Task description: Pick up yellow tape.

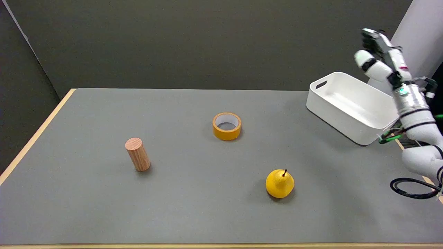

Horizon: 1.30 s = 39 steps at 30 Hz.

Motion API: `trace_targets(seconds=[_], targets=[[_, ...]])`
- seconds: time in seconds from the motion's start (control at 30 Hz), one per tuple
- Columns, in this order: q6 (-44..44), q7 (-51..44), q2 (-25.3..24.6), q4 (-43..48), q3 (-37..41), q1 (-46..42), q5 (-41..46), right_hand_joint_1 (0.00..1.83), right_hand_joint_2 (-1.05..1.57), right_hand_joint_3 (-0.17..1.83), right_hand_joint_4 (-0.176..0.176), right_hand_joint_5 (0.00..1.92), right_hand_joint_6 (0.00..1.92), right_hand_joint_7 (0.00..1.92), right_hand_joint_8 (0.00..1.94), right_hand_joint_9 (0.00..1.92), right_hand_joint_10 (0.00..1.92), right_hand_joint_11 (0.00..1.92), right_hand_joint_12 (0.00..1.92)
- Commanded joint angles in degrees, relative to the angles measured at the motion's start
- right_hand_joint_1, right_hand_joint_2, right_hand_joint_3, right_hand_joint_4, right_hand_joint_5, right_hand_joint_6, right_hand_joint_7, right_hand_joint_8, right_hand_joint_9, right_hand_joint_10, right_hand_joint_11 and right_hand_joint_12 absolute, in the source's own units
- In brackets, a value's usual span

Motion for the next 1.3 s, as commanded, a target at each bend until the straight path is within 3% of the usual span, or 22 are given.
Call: trace_targets(seconds=[0.03, 0.23, 0.37, 0.5, 0.97, 1.3], targets=[[-12.71, -21.01, -3.20, 29.95, -8.46, 1.83, -14.82, 0.34, 0.60, 1.02, 0.096, 0.08, 0.38, 0.10, 0.18, 0.06, 0.46, 0.00, 0.89], [-23.33, -33.02, -7.77, 37.33, -15.43, 4.63, -17.77, 0.36, 0.57, 0.99, 0.088, 0.02, 0.26, 0.00, 0.13, 0.01, 0.31, 0.00, 0.76], [-29.79, -40.28, -10.50, 39.46, -21.04, 7.37, -18.37, 0.31, 0.51, 0.95, 0.082, 0.00, 0.10, 0.00, 0.00, 0.00, 0.20, 0.00, 0.75], [-36.60, -44.75, -13.20, 39.97, -27.62, 10.65, -18.37, 0.33, 0.50, 0.95, 0.080, 0.00, 0.03, 0.00, 0.00, 0.00, 0.12, 0.00, 0.69], [-52.14, -45.82, -19.79, 36.74, -40.39, 18.79, -17.89, 0.29, 0.46, 0.93, 0.075, 0.00, 0.01, 0.00, 0.00, 0.00, 0.11, 0.00, 0.65], [-55.88, -45.82, -19.81, 34.11, -41.01, 19.62, -17.73, 0.26, 0.47, 0.94, 0.079, 0.00, 0.01, 0.00, 0.06, 0.00, 0.17, 0.00, 0.68]])
